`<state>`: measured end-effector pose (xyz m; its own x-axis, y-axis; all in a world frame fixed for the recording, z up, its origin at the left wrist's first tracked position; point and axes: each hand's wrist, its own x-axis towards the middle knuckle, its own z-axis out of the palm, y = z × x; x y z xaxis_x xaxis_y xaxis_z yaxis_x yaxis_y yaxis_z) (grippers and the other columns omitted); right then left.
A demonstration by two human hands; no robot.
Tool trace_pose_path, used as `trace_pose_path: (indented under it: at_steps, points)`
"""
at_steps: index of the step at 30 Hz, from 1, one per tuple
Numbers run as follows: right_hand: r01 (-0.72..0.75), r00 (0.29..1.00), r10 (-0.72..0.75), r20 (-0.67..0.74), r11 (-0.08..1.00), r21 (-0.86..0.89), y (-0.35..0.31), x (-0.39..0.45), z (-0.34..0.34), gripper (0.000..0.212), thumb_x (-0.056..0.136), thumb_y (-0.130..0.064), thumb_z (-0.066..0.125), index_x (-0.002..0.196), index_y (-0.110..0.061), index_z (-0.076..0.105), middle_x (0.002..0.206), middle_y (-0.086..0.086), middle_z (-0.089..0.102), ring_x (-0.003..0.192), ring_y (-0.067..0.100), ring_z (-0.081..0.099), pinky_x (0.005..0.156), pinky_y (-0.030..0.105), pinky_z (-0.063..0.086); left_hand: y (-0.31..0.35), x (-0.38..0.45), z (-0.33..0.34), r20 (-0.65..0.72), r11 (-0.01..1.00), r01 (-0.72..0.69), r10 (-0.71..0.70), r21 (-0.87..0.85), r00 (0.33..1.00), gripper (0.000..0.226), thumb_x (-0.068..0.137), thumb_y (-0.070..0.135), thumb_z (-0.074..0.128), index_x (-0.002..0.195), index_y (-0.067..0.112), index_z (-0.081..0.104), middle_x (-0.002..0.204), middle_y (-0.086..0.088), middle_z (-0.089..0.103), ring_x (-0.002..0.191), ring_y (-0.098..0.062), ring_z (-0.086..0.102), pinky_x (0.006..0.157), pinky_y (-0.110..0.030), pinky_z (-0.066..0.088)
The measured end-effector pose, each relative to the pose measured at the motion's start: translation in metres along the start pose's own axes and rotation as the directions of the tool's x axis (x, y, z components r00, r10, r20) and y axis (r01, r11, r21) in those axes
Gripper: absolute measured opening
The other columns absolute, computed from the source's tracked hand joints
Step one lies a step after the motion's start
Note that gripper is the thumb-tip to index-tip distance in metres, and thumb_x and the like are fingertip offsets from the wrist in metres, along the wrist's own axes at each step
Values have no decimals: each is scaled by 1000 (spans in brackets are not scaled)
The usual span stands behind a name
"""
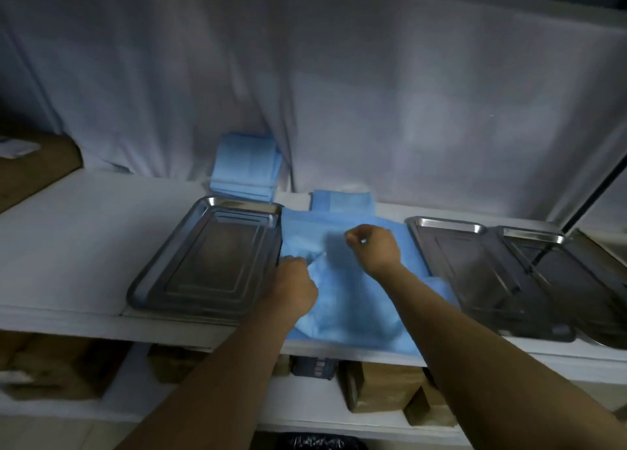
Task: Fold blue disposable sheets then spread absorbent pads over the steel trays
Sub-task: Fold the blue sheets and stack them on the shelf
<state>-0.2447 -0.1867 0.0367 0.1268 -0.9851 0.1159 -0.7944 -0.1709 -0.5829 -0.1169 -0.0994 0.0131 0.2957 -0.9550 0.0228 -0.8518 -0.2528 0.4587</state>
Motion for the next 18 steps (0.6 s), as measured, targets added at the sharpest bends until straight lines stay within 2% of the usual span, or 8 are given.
trace_pose_path:
  at_steps: [4,7,10,13,16,18]
  points:
    - [81,967,-90,240,996,48,-48,32,35,37,98,-23,44,134,-15,51,137,9,53,126,26,50,106,32,38,-5,6,0,87,970,-163,149,181,985,32,93,20,49,122,8,55,125,-11,55,119,-26,51,95,-31,44]
    - [70,942,-77,326,997,33,-65,57,55,42,99,-18,40,141,-9,42,141,15,47,128,32,47,109,38,36,-9,13,3,171,975,-186,164,124,972,31,93,16,48,121,4,54,122,-15,58,114,-30,56,94,-35,46]
    - [61,925,-59,375,998,7,-74,75,72,45,98,-14,40,142,-7,38,139,19,48,124,35,50,106,42,40,-13,22,5,199,985,-173,167,12,966,30,91,18,50,114,0,57,117,-17,59,111,-30,56,94,-35,47]
    - [61,920,-45,389,998,-28,-79,88,87,48,99,-13,37,146,-8,31,143,20,43,130,34,44,110,40,36,-17,28,3,195,985,-165,172,-54,966,29,91,25,52,103,0,61,103,-17,63,99,-29,61,80,-33,47]
    - [96,910,-35,414,987,-127,-80,99,95,52,102,-15,31,150,-3,16,153,16,28,139,30,32,111,30,25,-20,35,2,228,985,-174,169,3,959,30,96,23,46,108,0,60,110,-17,62,104,-30,59,83,-34,45]
    - [111,909,-33,416,980,-165,-79,105,99,50,101,-15,30,147,2,17,150,19,31,136,30,36,107,29,27,-22,41,2,262,985,-168,154,31,953,31,96,24,46,111,0,60,113,-18,61,106,-30,58,87,-36,45]
